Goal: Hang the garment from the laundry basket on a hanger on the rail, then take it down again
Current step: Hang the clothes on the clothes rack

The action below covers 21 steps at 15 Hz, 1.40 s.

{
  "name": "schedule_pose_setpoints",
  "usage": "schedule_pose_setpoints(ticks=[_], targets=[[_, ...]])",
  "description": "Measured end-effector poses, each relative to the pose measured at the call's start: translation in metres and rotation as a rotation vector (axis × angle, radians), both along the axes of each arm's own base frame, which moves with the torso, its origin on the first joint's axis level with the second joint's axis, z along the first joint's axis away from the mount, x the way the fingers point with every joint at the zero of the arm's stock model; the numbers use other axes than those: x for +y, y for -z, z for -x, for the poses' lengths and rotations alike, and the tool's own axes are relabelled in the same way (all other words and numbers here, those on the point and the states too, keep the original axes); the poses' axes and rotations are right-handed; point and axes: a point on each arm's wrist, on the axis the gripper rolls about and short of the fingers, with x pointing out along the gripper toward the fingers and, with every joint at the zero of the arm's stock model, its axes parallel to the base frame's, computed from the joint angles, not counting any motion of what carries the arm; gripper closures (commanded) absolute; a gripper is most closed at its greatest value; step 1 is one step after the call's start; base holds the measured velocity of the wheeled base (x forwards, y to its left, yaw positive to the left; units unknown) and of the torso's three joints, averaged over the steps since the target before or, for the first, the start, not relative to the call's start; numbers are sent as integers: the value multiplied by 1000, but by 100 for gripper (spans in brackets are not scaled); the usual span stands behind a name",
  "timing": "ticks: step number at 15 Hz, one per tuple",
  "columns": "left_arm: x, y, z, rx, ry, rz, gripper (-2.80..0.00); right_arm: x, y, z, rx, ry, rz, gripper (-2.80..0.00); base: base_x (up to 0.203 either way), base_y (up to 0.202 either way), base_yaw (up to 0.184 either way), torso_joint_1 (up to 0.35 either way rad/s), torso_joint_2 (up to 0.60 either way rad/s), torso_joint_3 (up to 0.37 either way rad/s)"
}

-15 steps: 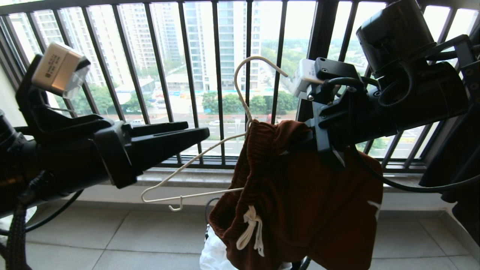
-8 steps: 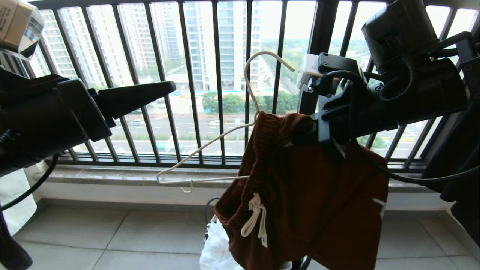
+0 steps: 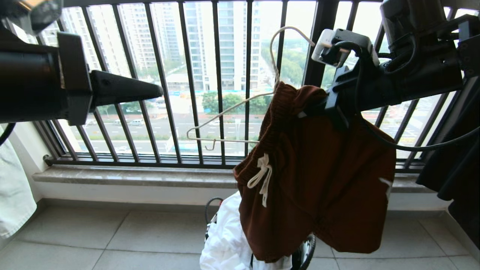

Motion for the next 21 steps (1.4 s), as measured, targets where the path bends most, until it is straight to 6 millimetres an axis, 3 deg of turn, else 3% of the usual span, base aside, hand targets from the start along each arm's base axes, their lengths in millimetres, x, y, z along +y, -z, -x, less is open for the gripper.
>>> schedule_pose_setpoints(ticks=[6,11,12,21], targets=[[-37,46,-62,335,8,-65,0,-9,-17,-5,-53,45,-44,0,0,0,0,0,0,0],[-53,86,-90,298,8,6,0,-7,-22,0,-68,31,-52,0,0,0,0,0,0,0],[-56,89,-94,270,7,41,-280,-7,-22,1,-71,30,-54,0,0,0,0,0,0,0],[-70,122,-119,336,-22,32,-280,-6,-29,11,-87,14,-61,0,0,0,0,0,0,0]])
